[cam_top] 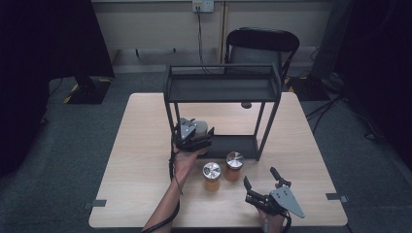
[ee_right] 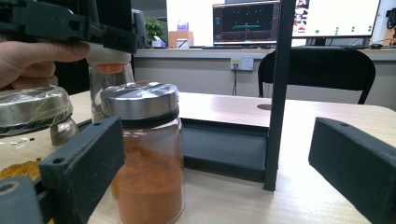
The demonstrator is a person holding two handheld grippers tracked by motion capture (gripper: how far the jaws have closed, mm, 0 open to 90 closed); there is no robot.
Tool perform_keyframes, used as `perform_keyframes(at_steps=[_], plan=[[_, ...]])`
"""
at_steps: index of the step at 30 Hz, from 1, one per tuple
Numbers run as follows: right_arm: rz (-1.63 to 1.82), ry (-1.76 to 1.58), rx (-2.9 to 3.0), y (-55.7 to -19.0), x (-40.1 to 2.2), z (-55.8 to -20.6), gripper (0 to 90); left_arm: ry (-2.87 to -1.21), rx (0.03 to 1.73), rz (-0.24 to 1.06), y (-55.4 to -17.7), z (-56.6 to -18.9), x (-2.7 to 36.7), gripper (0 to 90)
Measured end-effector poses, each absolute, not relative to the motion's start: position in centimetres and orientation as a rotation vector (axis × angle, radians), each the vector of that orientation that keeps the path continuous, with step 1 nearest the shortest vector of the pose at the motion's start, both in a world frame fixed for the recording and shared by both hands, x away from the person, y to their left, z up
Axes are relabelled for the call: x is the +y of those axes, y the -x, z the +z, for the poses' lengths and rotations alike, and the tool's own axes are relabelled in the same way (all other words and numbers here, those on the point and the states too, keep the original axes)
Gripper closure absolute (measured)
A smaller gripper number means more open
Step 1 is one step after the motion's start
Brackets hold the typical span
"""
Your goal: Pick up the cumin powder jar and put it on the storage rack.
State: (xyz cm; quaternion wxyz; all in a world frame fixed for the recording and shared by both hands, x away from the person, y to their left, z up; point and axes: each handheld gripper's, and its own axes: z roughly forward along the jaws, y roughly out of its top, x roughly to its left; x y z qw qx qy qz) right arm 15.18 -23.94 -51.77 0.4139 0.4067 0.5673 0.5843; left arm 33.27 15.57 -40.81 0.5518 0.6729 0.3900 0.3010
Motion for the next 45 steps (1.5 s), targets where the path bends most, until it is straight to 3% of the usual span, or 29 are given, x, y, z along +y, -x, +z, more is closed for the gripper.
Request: perform_keyframes(at_steps=[27, 45], plan=[[1.468, -1.022, 1.421, -15.1, -23.9, -51.8, 2.7, -1.562, 0.866, 0.708, -32.3, -39.2, 15.8, 5.6], [1.467, -1.022, 1.422, -15.1, -23.9, -51.8, 2.7, -1.535, 0.777, 0.676, -30.2, -38.1, 16.7, 2.9]])
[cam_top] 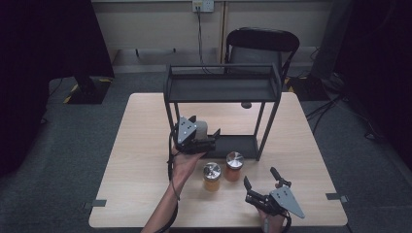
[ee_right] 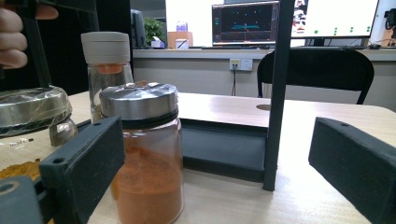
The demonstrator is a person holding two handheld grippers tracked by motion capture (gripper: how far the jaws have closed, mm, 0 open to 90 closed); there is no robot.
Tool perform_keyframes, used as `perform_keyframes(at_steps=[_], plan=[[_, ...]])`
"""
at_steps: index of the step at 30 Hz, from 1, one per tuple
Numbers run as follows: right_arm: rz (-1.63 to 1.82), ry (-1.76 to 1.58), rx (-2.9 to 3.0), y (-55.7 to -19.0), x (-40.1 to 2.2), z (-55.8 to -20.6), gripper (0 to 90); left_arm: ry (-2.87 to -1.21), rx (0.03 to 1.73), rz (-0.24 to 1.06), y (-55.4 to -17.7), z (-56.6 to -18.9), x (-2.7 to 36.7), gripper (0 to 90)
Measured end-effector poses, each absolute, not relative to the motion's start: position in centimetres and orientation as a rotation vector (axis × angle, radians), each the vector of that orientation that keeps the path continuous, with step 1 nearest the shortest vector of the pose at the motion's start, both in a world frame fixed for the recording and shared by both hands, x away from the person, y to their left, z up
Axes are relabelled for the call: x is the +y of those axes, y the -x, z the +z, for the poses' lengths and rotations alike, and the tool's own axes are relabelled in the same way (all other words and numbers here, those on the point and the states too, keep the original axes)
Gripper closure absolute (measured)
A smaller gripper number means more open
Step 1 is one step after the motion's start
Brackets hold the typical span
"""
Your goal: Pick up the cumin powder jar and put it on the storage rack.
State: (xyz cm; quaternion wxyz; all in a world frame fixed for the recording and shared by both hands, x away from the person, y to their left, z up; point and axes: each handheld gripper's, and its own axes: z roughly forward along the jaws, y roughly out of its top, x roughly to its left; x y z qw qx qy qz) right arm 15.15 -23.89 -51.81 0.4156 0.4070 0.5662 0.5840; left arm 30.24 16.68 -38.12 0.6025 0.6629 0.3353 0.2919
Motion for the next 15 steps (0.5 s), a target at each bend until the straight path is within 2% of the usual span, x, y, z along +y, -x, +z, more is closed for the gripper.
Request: perform_keyframes(at_steps=[15], plan=[[1.466, -1.026, 1.422, -15.2, -23.9, -51.8, 2.8, -1.506, 0.719, 0.701, -28.0, -37.6, 18.0, 2.1]])
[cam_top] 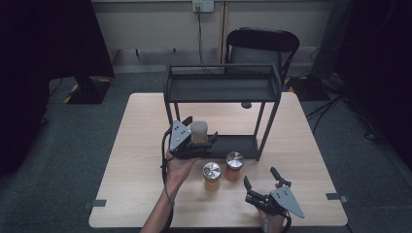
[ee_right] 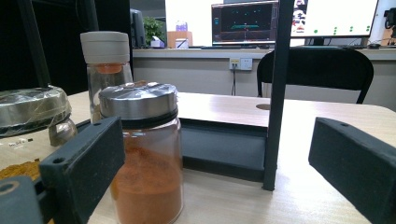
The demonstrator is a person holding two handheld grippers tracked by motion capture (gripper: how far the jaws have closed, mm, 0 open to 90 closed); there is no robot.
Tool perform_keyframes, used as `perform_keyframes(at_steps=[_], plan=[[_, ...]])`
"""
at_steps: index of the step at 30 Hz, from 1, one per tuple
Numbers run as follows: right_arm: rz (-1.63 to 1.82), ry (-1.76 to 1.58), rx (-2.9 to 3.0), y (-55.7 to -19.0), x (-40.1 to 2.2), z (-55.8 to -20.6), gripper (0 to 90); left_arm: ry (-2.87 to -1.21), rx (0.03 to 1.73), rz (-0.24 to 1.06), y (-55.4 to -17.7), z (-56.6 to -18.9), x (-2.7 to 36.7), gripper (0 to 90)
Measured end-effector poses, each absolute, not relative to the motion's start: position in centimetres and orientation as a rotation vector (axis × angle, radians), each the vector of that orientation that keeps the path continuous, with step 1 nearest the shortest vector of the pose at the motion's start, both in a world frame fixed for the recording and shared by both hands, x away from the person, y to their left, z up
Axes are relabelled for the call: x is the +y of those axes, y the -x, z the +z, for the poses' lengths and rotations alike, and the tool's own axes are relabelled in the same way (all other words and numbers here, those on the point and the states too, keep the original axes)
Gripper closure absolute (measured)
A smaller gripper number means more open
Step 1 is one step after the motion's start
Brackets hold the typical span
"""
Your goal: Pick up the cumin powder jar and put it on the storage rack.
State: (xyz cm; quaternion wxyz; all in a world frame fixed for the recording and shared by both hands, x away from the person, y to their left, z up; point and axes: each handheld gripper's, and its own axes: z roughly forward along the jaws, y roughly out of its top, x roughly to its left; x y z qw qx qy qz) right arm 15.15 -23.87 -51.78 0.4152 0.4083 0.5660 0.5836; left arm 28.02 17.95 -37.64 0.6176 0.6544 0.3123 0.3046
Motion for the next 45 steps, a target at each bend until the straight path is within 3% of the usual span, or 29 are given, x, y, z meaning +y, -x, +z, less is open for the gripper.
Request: perform_keyframes(at_steps=[25, 45], plan=[[1.464, -1.027, 1.416, -15.1, -23.8, -51.8, 2.8, -1.427, 0.745, 0.748, -24.1, -39.2, 20.1, 1.5], [1.462, -1.027, 1.415, -15.1, -23.8, -51.8, 2.7, -1.362, 0.794, 0.738, -21.0, -42.7, 22.3, 1.4]])
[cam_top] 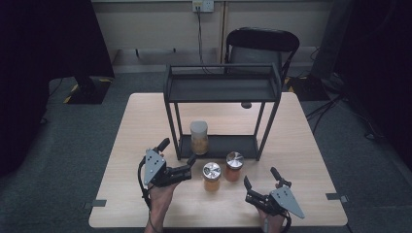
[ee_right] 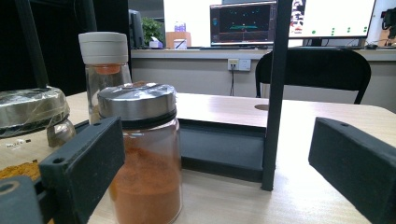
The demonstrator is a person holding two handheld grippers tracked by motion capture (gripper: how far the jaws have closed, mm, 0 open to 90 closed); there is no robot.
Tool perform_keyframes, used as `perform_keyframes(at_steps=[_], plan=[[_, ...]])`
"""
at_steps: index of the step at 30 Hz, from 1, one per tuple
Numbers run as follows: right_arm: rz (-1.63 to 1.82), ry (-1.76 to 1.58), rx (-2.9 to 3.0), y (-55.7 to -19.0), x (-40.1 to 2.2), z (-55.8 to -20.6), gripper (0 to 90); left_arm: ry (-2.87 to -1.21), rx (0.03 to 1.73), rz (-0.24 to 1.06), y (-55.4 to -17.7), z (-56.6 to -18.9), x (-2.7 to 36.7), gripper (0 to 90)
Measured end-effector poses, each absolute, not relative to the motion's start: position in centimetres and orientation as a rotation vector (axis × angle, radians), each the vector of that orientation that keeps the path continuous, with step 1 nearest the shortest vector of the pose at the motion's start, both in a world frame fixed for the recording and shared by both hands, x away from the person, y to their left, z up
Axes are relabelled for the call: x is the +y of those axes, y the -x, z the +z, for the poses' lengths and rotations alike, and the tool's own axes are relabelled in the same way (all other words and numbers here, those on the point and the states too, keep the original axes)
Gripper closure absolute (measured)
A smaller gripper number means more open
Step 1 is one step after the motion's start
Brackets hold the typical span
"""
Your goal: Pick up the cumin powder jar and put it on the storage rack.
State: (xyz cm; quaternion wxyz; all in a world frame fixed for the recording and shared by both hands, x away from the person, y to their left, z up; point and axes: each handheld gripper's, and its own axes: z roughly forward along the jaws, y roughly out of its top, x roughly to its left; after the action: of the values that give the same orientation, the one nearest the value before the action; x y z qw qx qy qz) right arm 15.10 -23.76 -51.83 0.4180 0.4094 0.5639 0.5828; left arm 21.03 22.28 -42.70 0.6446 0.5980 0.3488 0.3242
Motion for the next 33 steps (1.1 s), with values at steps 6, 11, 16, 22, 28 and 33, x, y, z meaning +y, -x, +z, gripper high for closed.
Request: perform_keyframes(at_steps=[6, 11, 16, 22, 28, 33], plan=[[1.460, -1.028, 1.416, -15.1, -23.7, -51.8, 2.7, -1.350, 0.801, 0.754, -20.4, -43.4, 22.9, 0.0], [1.459, -1.027, 1.417, -15.1, -23.7, -51.8, 2.7, -1.337, 0.817, 0.767, -19.8, -44.2, 23.2, 0.0], [1.459, -1.028, 1.419, -15.1, -23.7, -51.8, 2.8, -1.344, 0.828, 0.775, -19.5, -44.9, 23.4, 0.0], [1.459, -1.028, 1.420, -15.1, -23.7, -51.7, 2.7, -1.344, 0.852, 0.785, -18.8, -46.3, 23.6, 0.0], [1.458, -1.028, 1.420, -15.1, -23.7, -51.7, 2.7, -1.331, 0.883, 0.788, -18.4, -47.9, 23.8, 0.0], [1.458, -1.026, 1.419, -15.1, -23.7, -51.8, 2.7, -1.343, 0.888, 0.800, -18.4, -49.0, 23.8, 0.0]])
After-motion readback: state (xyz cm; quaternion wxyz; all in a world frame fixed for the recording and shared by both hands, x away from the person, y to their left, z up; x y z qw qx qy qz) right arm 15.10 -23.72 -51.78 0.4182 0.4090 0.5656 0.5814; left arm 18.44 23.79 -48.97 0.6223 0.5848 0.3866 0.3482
